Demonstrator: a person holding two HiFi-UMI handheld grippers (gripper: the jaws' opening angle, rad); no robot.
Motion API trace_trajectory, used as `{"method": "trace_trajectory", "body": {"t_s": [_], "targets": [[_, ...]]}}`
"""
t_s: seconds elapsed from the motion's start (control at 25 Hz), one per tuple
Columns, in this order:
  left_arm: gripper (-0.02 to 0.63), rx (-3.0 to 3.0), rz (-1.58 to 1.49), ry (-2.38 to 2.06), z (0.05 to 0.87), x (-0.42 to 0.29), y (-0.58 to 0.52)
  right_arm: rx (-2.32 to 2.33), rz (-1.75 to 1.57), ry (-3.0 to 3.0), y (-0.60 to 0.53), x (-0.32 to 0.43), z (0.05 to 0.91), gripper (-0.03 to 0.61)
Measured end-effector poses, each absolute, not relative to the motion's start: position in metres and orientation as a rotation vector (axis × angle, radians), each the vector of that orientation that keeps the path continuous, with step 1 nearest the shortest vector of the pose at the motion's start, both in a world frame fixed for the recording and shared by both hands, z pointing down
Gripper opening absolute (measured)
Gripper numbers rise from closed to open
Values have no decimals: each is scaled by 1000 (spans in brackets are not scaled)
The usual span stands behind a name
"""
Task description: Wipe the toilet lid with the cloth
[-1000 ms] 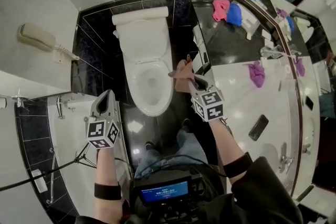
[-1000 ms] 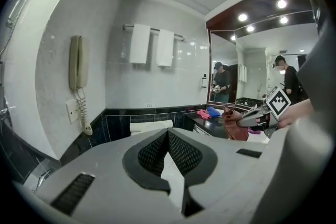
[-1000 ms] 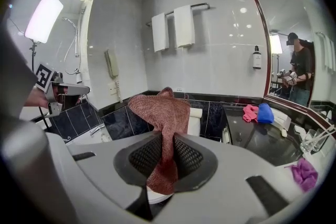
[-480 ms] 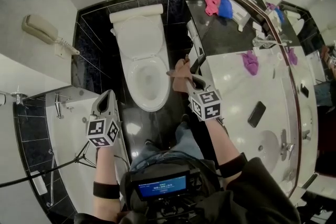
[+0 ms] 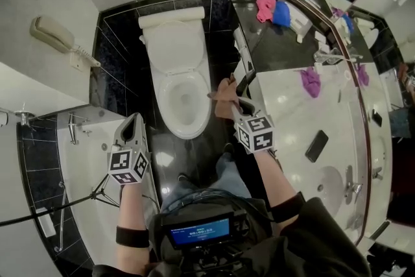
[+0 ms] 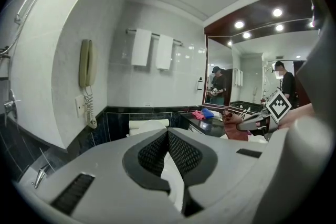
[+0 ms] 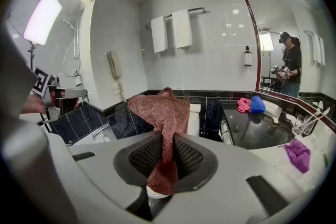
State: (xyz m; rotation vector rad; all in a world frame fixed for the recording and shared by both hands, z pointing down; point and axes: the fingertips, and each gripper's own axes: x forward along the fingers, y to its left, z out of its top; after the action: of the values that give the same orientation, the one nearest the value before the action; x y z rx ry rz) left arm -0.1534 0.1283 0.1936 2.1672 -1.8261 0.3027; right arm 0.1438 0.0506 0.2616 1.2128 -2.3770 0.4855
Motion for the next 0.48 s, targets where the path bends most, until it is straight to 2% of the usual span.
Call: {"method": "trace_trajectory", "body": {"t_s": [0.2,0.48], "targets": [[3,2145,319,-1824,202,-142,118,1192,485,-2379,40,151,261,81],[109,2173,412,-1810,210,-111,79,1116,485,-2395,13,160,264,81]]}}
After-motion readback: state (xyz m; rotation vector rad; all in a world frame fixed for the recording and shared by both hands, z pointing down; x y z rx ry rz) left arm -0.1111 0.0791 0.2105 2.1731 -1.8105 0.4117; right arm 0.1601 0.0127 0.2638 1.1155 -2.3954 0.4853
